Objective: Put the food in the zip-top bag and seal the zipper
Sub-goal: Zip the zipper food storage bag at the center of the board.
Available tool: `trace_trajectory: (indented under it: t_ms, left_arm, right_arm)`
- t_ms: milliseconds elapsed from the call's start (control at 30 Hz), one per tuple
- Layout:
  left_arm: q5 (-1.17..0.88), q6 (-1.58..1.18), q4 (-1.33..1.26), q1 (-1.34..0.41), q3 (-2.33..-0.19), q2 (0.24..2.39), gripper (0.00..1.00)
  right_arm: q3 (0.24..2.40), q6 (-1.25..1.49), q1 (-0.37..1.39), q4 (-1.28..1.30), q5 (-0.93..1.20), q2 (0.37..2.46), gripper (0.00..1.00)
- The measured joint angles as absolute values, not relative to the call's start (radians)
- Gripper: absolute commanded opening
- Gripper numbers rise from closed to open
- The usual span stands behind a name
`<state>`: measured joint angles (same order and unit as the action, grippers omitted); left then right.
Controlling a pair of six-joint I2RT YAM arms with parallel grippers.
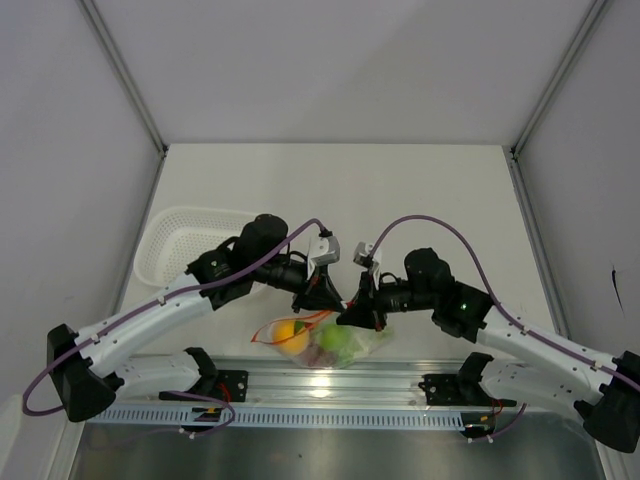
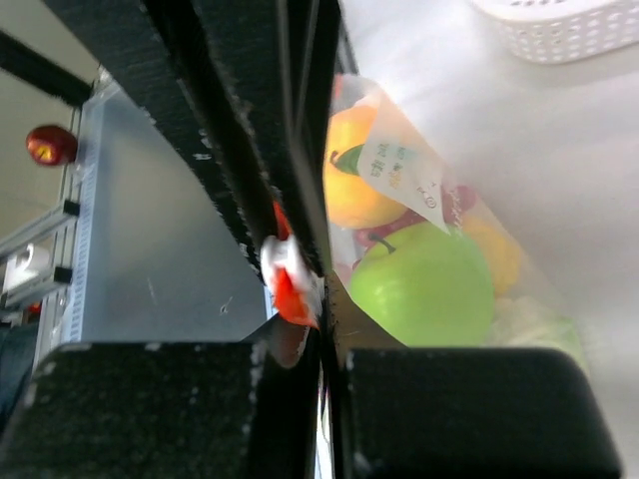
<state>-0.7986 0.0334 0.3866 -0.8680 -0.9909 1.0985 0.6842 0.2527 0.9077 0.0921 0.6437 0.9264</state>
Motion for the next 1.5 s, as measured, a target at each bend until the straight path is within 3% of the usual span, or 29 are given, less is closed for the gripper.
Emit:
trace_trajectory:
  t_ms: [567, 967, 1033, 1067, 1100, 1200, 1500]
  left_arm:
    - [-0.725, 0.033, 0.442, -0.862, -0.997, 1.123, 0.01]
    - [-0.669, 0.036, 0.509, -0.852, -0.991, 1.079, 0.01]
    - [-0.67, 0.044, 0.541, -0.851, -1.007, 1.081, 0.01]
    - [-0.671, 0.049, 0.559, -0.851, -1.019, 1.086, 0.01]
    - [-0.676, 0.054, 0.575, -0.851, -1.036, 1.093, 0.01]
    - [-0.688, 0.071, 0.601, -0.85, -1.08, 1.12, 0.01]
    - [-0.718, 0.082, 0.627, -0.848, -1.101, 1.158, 0.01]
  right_arm:
    - [0.562, 0.434, 0.897, 0.002, 0.323, 0.692, 0.0]
    - [0.56, 0.44, 0.85, 0.013, 0.373, 0.677, 0.0]
    - [0.577, 0.423, 0.851, 0.036, 0.401, 0.696, 0.06]
    - [0.586, 0.415, 0.852, 0.048, 0.406, 0.702, 0.13]
    - [0.597, 0.406, 0.855, 0.061, 0.413, 0.709, 0.3]
    - [0.631, 0.369, 0.864, 0.108, 0.427, 0.723, 0.46]
    - [0.746, 0.246, 0.889, 0.244, 0.464, 0.79, 0.45]
